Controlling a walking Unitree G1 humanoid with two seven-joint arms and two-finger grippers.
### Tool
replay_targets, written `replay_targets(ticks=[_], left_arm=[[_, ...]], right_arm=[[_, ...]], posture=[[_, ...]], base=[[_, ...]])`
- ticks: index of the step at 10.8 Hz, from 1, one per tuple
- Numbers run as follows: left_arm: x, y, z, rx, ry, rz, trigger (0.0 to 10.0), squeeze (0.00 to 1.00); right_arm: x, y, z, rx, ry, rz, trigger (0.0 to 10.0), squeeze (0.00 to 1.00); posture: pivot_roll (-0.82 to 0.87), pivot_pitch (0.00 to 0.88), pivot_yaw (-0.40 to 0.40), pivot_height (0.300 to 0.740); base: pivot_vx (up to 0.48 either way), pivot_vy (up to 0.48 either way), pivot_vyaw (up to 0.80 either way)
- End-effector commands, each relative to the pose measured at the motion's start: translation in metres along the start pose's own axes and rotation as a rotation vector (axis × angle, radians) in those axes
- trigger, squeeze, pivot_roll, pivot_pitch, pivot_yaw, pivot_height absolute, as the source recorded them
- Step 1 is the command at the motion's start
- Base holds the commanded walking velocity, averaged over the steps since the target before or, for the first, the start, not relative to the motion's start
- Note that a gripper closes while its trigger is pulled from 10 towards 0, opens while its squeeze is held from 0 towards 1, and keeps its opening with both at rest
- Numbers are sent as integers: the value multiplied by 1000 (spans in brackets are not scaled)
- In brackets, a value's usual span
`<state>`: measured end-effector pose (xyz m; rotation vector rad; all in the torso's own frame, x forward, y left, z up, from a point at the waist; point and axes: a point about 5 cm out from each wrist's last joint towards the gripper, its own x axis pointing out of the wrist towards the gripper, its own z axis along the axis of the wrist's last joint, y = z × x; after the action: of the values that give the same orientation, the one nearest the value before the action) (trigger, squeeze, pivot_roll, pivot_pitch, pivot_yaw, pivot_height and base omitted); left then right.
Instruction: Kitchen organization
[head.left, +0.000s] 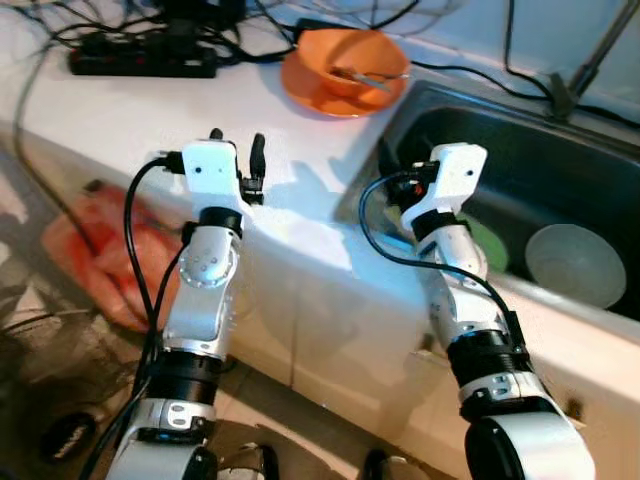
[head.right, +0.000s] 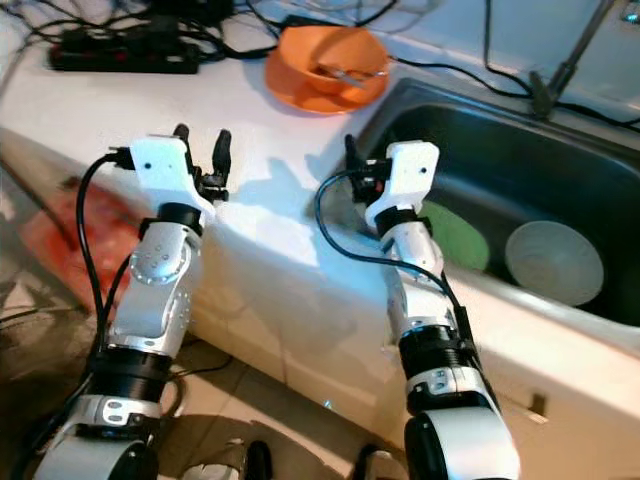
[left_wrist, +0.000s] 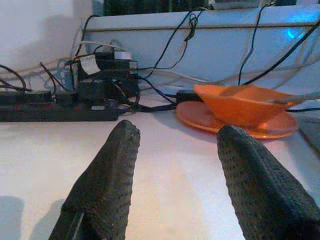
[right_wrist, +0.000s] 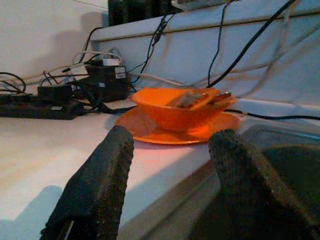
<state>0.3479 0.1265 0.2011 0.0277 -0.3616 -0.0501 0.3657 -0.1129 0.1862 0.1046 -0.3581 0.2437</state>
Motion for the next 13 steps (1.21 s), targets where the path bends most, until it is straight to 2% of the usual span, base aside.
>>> replay_targets(ticks=[1,2,4,8,13], left_arm=[[1,-3,-2,12,11,-2,10000,0],[0,-4,-3,19,17,-6,10000,0],[0,-4,-4,40,21,-14,10000,0],[2,-6,-3,6,19,-20,10000,0],[4,2,3,32,-6,19,10000,0]], right_arm=[[1,-3,0,22,11,-11,10000,0],[1,-4,-2,24,27,-22,10000,0],[0,-8,-5,33,49,-48,10000,0],[-1,-13,-5,18,58,-79,10000,0],[1,-11,-4,0,53,-73,10000,0]], posture=[[77,118,-37,740],[77,125,-36,740],[78,130,-34,740],[75,140,-32,740],[81,137,-33,740]], base=[[0,480,-625],[0,390,-800],[0,0,-800],[0,0,-800],[0,0,0]])
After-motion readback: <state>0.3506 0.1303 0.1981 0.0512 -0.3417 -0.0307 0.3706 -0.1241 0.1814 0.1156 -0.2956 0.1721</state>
